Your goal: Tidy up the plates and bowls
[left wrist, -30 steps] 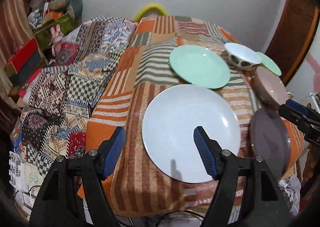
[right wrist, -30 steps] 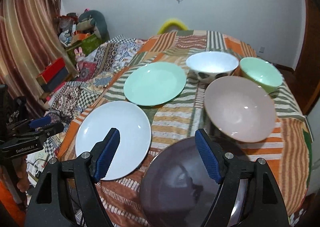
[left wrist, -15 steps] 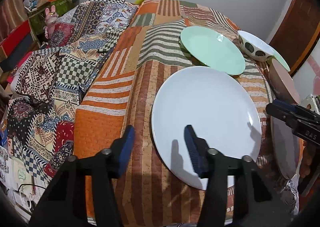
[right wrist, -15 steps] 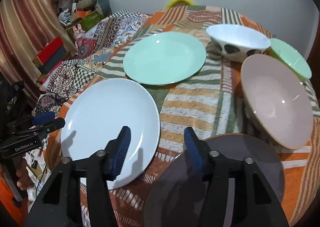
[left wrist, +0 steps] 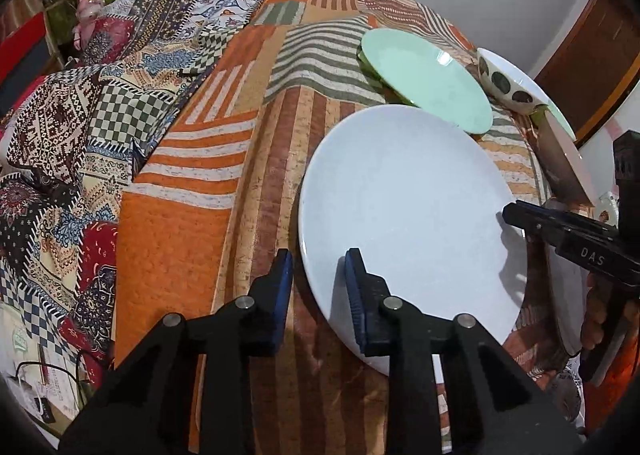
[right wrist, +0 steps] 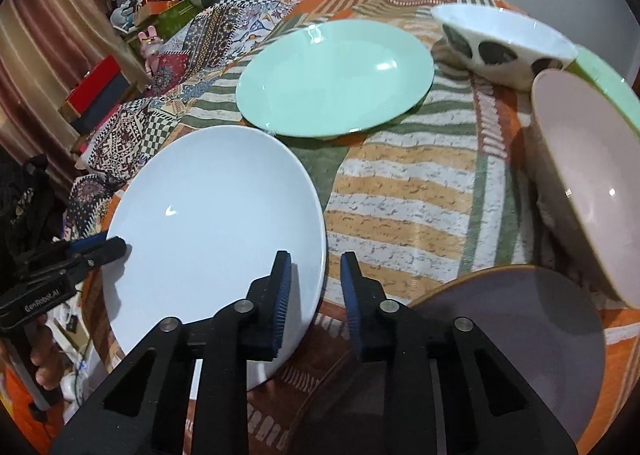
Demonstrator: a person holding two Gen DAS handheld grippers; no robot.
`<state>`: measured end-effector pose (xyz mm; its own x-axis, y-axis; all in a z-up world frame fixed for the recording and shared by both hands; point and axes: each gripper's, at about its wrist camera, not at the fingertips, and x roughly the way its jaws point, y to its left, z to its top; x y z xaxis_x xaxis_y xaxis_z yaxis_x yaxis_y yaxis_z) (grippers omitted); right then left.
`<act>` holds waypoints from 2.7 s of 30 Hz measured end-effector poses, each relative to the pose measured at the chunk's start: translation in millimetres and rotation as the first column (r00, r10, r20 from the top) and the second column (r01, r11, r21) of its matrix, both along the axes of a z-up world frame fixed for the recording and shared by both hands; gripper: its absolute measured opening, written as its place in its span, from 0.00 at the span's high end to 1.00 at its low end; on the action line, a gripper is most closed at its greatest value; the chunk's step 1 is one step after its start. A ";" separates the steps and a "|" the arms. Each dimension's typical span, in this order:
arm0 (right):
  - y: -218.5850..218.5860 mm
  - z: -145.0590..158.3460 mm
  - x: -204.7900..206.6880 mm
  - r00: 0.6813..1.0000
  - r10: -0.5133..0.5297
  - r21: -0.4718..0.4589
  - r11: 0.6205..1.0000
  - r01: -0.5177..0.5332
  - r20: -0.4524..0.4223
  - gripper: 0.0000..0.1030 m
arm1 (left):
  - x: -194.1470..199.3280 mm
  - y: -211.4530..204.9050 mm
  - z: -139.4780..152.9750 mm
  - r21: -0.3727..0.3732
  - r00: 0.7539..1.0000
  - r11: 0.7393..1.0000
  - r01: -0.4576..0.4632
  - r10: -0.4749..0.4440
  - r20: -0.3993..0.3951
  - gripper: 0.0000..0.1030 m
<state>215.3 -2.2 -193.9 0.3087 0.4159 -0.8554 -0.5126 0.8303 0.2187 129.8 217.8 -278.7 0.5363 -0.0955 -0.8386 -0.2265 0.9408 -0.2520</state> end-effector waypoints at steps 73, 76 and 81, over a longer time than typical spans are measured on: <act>-175.4 67.4 -86.1 0.962 -0.233 0.165 0.964 0.210 0.142 0.82 | -30.9 -189.0 100.5 0.120 0.967 0.963 0.241 -0.248 0.051 0.76; -181.4 60.8 -88.1 0.962 -0.244 0.158 0.962 0.225 0.120 0.82 | -25.4 -196.0 90.9 0.113 0.965 0.960 0.256 -0.260 0.022 0.76; -190.3 47.6 -87.1 0.961 -0.262 0.145 0.958 0.248 0.085 0.82 | -14.8 -204.0 77.1 0.099 0.961 0.956 0.276 -0.275 -0.026 0.76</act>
<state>128.3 -192.5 -146.2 0.5016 0.4187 -0.7570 -0.3130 0.9036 0.2924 115.0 13.8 -201.7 0.4907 -0.1527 -0.8578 0.0427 0.9876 -0.1514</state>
